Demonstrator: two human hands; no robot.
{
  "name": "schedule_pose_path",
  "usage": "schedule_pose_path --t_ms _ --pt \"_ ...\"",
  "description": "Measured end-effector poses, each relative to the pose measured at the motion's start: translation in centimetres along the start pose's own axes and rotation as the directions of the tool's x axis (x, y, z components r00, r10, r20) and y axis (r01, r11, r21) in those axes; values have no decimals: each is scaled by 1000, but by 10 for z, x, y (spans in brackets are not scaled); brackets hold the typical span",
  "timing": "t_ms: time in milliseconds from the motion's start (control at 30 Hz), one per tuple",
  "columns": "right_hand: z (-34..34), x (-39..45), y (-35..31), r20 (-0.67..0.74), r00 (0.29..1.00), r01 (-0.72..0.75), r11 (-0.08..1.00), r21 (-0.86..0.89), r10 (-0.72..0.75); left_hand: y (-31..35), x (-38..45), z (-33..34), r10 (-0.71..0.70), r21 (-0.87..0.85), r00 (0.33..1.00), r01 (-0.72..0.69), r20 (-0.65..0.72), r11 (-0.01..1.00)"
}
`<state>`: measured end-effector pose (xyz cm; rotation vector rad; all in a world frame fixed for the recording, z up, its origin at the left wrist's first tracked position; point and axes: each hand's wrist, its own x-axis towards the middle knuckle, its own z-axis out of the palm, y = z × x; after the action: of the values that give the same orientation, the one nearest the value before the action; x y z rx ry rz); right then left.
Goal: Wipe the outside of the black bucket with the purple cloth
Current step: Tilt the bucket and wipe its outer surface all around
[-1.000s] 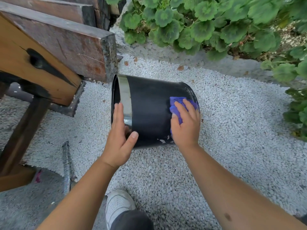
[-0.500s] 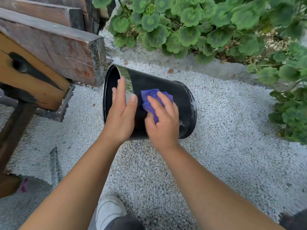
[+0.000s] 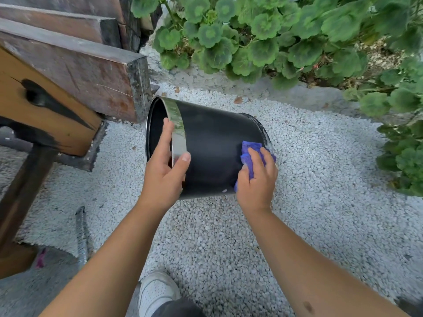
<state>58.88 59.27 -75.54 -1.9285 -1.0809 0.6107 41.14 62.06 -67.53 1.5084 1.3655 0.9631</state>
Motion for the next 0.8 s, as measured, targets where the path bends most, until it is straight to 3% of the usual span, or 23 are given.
schedule_pose_path --t_ms 100,267,600,800 --pt "3 -1 -1 -9 999 -43 996 -77 42 -10 -5 -9 -14 -36 993 18 116 999" --pt "7 -3 5 -3 998 -65 998 5 65 -10 -15 -11 28 53 998 -31 61 998" --pt "-13 37 -1 28 997 -77 981 180 73 12 7 -18 -153 -14 988 153 9 988" --pt "-31 60 -31 70 993 -110 936 336 91 32 8 -26 -95 -266 995 82 -37 961"
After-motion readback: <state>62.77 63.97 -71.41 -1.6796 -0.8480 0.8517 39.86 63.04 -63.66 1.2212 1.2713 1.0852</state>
